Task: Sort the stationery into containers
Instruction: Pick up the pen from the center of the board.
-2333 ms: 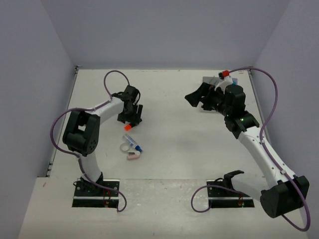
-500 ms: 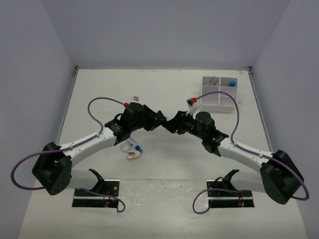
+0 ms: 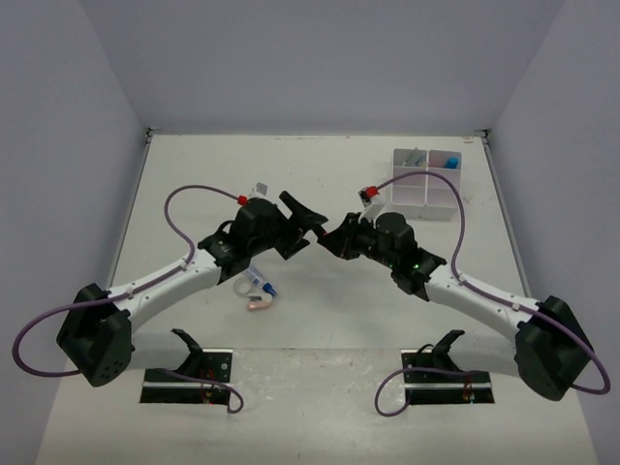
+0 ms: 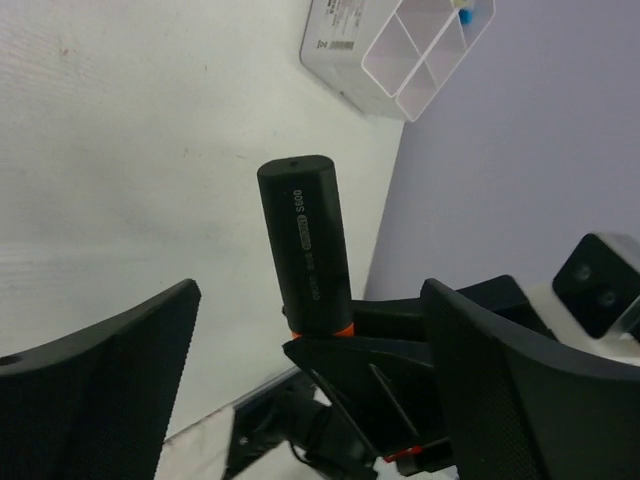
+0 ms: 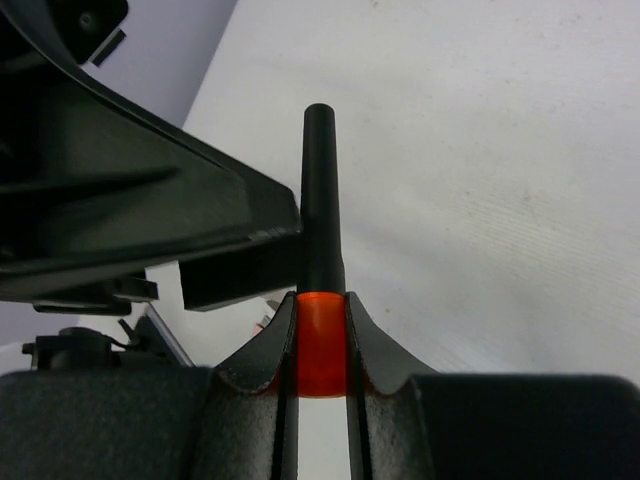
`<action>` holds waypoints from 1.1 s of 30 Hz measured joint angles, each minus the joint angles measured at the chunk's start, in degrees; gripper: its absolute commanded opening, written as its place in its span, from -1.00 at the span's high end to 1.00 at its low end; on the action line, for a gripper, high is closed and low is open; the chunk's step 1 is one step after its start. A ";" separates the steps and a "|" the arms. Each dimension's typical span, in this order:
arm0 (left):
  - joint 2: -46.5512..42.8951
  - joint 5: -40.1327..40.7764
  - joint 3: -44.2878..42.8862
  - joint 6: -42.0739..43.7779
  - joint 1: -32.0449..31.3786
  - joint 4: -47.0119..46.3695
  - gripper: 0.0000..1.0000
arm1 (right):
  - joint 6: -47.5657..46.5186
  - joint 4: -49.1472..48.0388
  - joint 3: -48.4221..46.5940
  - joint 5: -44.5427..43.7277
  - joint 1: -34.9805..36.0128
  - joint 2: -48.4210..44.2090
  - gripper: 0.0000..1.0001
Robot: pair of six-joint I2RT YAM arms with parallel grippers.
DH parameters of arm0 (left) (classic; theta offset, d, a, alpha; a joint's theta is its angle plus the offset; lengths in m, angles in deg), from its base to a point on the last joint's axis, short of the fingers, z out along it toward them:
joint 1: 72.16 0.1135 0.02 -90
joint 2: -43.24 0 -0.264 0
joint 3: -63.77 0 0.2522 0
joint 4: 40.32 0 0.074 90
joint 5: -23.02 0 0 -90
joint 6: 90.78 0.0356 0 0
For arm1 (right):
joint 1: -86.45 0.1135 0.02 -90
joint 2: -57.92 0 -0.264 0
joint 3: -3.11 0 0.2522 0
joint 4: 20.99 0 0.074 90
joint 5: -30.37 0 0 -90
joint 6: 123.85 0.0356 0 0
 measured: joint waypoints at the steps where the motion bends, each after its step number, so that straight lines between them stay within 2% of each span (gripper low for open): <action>1: 0.09 -0.40 -1.07 2.73 0.00 1.14 -1.00 | -1.04 4.04 -1.04 -0.54 -0.23 -1.32 1.00; 7: -0.72 -5.10 -7.00 22.85 0.75 3.01 -1.00 | -8.46 26.01 -8.81 -0.54 -2.09 -9.96 1.00; 11: -6.94 -9.06 -6.13 36.64 2.07 4.12 -1.00 | -13.73 39.29 -13.14 1.23 -2.37 -15.99 1.00; 13: -11.76 -13.29 -4.16 41.69 2.37 2.19 -1.00 | -16.10 45.29 -15.57 2.68 -2.67 -17.53 1.00; 16: -17.45 -24.91 -0.10 47.10 2.41 -5.29 -1.00 | -20.86 51.66 -19.15 8.30 -3.29 -17.61 1.00; 21: -20.30 -43.59 6.25 50.88 2.12 -17.23 -0.95 | -27.52 57.76 -20.87 18.68 -3.33 -19.13 1.00; 24: -19.91 -50.84 7.61 51.81 1.90 -20.69 -0.79 | -29.65 59.03 -22.58 23.32 -3.33 -19.46 1.00; 30: -17.05 -56.48 7.71 52.62 0.95 -24.49 -0.57 | -32.17 59.74 -24.98 30.08 -3.33 -18.59 1.00; 33: -15.27 -57.15 7.71 52.69 0.00 -24.98 -0.27 | -32.67 59.09 -25.51 32.54 -3.28 -17.21 1.00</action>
